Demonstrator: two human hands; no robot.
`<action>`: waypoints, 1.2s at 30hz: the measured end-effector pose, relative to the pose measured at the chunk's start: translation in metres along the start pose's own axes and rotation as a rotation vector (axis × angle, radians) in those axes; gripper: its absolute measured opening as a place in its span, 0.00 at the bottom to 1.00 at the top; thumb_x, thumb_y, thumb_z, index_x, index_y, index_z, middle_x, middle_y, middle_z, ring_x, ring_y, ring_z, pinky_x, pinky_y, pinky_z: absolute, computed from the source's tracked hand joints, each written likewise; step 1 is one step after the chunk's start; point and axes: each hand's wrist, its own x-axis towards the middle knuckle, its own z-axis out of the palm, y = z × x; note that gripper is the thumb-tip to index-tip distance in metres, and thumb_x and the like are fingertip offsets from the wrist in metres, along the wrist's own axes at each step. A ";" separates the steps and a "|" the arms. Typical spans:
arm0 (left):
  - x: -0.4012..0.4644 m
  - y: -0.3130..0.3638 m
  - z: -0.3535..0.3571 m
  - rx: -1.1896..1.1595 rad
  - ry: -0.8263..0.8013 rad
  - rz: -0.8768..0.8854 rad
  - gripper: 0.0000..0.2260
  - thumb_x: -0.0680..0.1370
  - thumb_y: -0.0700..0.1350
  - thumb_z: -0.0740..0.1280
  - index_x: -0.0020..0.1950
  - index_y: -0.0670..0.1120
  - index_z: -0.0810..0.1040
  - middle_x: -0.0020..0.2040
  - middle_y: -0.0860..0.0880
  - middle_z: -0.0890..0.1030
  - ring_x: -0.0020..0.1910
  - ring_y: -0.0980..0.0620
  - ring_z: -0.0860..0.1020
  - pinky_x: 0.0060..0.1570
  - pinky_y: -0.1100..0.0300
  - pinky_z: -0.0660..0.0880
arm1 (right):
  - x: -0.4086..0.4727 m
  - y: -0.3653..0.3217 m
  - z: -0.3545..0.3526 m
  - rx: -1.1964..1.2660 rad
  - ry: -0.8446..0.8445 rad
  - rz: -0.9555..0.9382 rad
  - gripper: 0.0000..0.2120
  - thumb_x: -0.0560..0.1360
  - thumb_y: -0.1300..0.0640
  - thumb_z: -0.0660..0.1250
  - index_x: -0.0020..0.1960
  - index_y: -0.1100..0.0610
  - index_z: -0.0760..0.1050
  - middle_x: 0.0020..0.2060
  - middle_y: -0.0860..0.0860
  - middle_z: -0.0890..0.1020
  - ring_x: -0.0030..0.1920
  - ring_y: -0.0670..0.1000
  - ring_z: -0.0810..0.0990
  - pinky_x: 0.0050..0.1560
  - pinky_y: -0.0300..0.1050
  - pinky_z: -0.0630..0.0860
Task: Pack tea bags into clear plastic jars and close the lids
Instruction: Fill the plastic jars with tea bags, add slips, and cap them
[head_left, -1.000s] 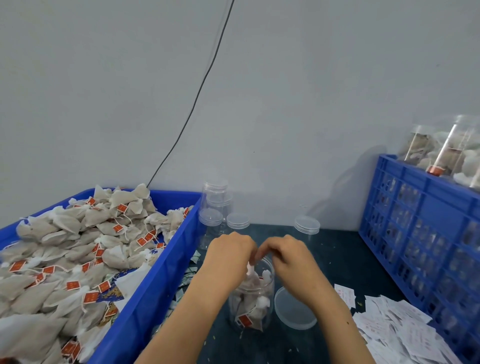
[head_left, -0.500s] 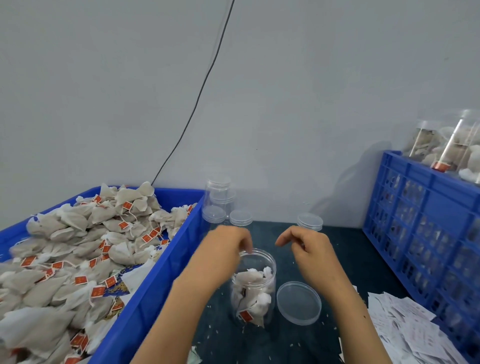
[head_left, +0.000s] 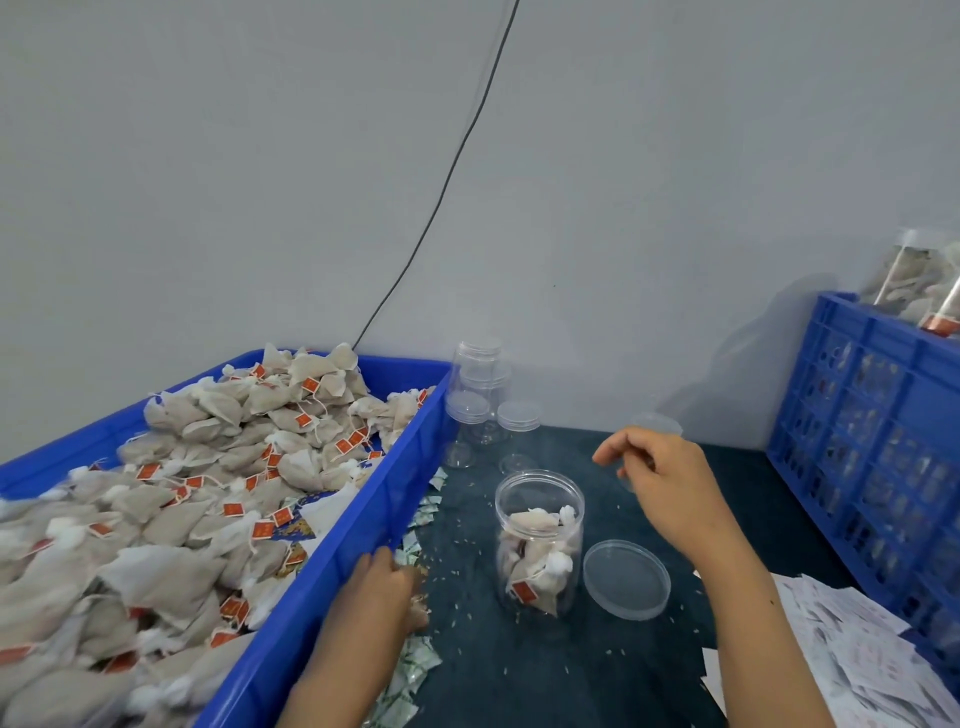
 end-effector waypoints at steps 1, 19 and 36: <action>-0.002 0.000 -0.002 0.025 -0.045 -0.011 0.17 0.78 0.52 0.66 0.65 0.48 0.73 0.63 0.50 0.70 0.63 0.51 0.70 0.59 0.58 0.70 | 0.000 0.000 0.000 0.000 -0.001 0.000 0.19 0.78 0.69 0.57 0.41 0.51 0.80 0.41 0.41 0.82 0.43 0.42 0.79 0.43 0.34 0.71; -0.005 -0.003 -0.002 -0.517 0.281 -0.120 0.14 0.75 0.31 0.69 0.50 0.51 0.79 0.47 0.56 0.80 0.38 0.67 0.78 0.43 0.68 0.76 | 0.002 0.005 0.000 -0.008 -0.030 -0.006 0.18 0.79 0.67 0.58 0.41 0.49 0.80 0.41 0.41 0.81 0.42 0.41 0.79 0.40 0.30 0.71; 0.054 0.097 -0.063 -0.694 0.373 0.207 0.09 0.71 0.34 0.73 0.41 0.48 0.79 0.34 0.55 0.82 0.36 0.62 0.80 0.43 0.69 0.76 | 0.004 0.021 -0.011 0.012 0.035 0.030 0.19 0.76 0.69 0.57 0.40 0.50 0.81 0.39 0.43 0.82 0.39 0.42 0.79 0.38 0.34 0.72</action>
